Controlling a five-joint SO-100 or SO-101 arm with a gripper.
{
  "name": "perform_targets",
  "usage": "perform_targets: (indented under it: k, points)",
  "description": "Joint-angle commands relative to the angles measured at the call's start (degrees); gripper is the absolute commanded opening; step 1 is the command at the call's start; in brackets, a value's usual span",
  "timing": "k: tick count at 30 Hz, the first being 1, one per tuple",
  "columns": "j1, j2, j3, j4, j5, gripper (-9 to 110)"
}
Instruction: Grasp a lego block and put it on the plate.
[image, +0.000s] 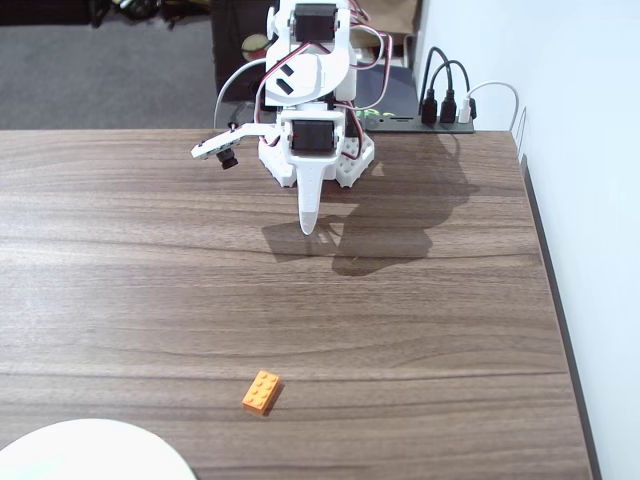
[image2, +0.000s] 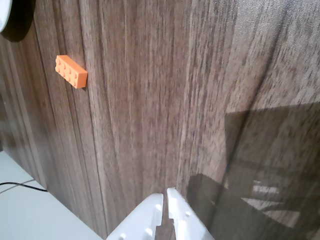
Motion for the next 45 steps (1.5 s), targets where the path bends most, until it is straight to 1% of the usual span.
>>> perform_targets:
  k: [1,33,40,45]
  points:
    - [-0.3,-0.4,0.0,0.3,-0.2,0]
    - [-0.2,-0.4,0.0,0.3,-0.1,0]
    - [2.2,-0.4,0.0,-0.2,0.4,0]
    - [6.2,-0.4,0.2,-2.8,-0.1,0]
